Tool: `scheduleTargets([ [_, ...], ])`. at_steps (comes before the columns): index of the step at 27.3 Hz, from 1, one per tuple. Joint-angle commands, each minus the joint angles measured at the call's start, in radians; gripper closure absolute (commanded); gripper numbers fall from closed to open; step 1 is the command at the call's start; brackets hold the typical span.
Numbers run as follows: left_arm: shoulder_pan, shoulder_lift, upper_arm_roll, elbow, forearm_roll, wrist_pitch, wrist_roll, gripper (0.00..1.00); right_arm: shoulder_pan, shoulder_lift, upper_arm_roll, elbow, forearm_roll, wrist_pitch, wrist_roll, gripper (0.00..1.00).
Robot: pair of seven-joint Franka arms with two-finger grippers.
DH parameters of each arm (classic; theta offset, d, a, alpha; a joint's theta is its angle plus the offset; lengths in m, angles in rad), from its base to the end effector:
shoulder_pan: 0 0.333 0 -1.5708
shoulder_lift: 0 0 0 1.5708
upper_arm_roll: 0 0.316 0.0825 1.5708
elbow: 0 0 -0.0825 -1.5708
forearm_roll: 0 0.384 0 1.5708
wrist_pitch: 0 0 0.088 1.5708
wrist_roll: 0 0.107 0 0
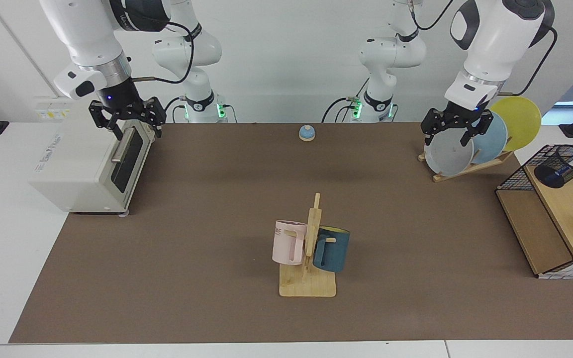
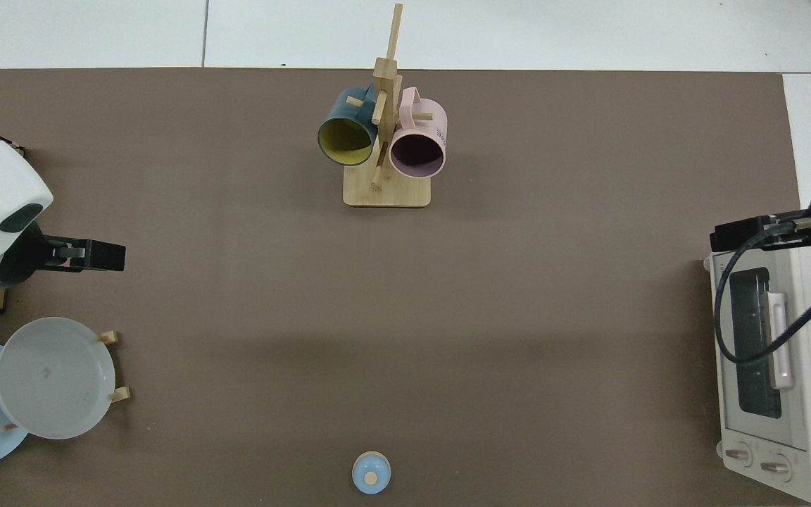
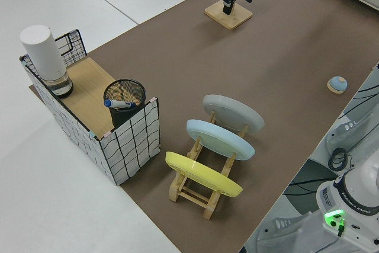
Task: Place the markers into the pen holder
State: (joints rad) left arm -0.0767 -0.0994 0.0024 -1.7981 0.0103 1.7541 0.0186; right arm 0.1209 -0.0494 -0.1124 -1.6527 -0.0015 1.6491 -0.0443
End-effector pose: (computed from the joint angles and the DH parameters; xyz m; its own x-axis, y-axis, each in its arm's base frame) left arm 0.5345 -0.0388 0.5865 0.9940 -0.0945 0.0552 -0.0941 -0.9955 -0.0110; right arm 0.5462 0.0030 0.6196 0.9976 0.0528 0.0456 0.0529 -0.9986 -0.0020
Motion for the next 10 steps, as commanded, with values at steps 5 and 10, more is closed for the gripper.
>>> scheduleTargets([
  [5,0.014,0.096,-0.004,0.12,0.002,-0.09,-0.009,0.0,-0.01,-0.001,0.014,-0.006,0.0,0.012,-0.031,0.0],
  [10,0.012,0.093,-0.004,0.114,0.002,-0.09,-0.011,0.0,-0.012,-0.001,0.013,-0.006,0.0,0.012,-0.031,0.0],
])
